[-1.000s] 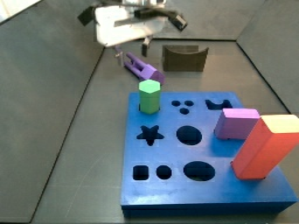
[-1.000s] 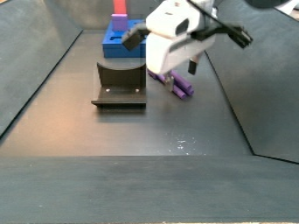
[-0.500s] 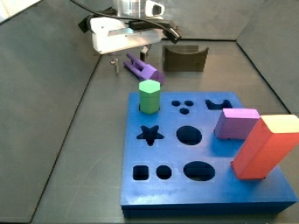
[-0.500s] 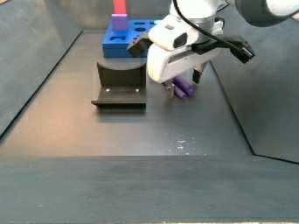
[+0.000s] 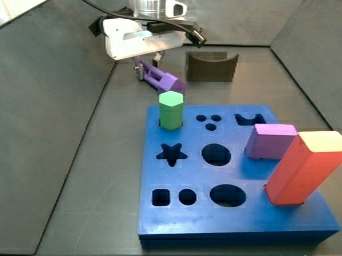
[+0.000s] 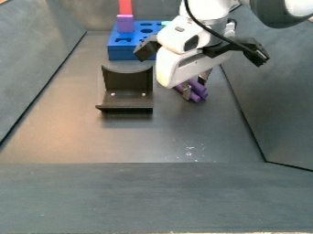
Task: Pick up the 3 prong object. Move up. Place the 3 prong object on the fixture. Regrasp the 3 prong object. Move to above the board. Insert the 3 prong object.
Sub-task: Pick up the 3 prong object, then move up.
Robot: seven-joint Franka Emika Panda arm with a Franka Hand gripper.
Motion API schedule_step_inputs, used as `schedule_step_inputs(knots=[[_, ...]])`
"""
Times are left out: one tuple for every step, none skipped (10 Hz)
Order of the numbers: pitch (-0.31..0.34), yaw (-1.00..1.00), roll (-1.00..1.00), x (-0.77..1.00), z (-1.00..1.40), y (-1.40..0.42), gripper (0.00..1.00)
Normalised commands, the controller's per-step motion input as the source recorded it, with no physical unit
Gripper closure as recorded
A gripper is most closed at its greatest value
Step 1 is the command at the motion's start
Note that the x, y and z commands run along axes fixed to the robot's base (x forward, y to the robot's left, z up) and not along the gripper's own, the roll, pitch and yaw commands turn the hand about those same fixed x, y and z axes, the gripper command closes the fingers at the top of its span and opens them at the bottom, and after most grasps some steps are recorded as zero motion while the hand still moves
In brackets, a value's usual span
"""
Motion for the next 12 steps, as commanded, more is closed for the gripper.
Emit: schedule_step_inputs(knots=[[0.0,0.0,0.0,0.0,0.0,0.0,1.0],[0.0,0.0,0.0,0.0,0.0,0.0,1.0],[0.0,0.0,0.0,0.0,0.0,0.0,1.0],[0.0,0.0,0.0,0.0,0.0,0.0,1.0],[0.0,0.0,0.0,0.0,0.0,0.0,1.0],[0.0,0.0,0.0,0.0,0.0,0.0,1.0],[0.0,0.0,0.0,0.0,0.0,0.0,1.0],[0.0,0.0,0.0,0.0,0.83,0.0,1.0],[0.006,0.02,0.0,-0.01,0.82,0.04,1.0],[0.022,0.03,0.0,-0.03,0.74,0.04,1.0],[0.034,0.02,-0.01,-0.02,0.57,0.02,1.0],[0.04,0.02,-0.02,-0.01,0.43,0.01,1.0]])
